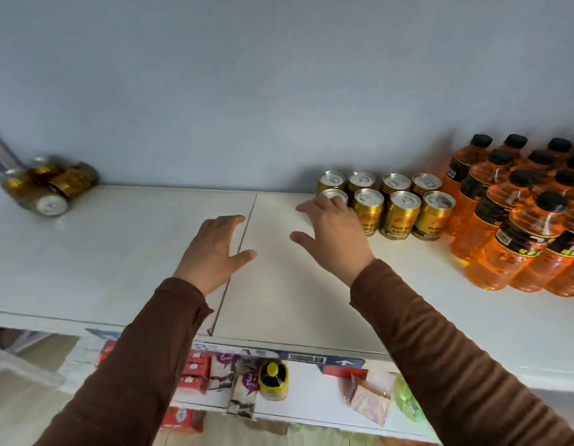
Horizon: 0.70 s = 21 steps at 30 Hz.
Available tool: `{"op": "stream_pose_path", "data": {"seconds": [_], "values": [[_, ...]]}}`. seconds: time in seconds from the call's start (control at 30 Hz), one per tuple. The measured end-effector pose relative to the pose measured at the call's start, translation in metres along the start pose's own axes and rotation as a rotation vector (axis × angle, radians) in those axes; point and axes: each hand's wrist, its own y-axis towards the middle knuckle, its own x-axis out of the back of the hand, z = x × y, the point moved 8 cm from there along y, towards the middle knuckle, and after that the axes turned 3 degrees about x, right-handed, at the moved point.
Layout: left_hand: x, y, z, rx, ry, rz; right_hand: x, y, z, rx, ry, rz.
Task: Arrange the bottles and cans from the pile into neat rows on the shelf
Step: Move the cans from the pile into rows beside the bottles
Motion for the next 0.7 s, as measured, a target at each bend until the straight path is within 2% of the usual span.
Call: {"op": "stream_pose_path", "data": {"seconds": [0.2, 0.43, 0.7], "values": [[0.062, -0.051, 0.087, 0.009, 0.036, -0.103, -0.034, 0.006, 0.119, 0.066, 0.028, 0.02], [0.128, -0.102, 0.211, 0.009, 0.048, -0.117, -0.081, 0.02, 0.266, 0.063, 0.079, 0.031], [0.166, -0.104, 0.315, 0.04, -0.006, -0.132, -0.118, 0.067, 0.363, 0.091, 0.107, 0.056]]}}
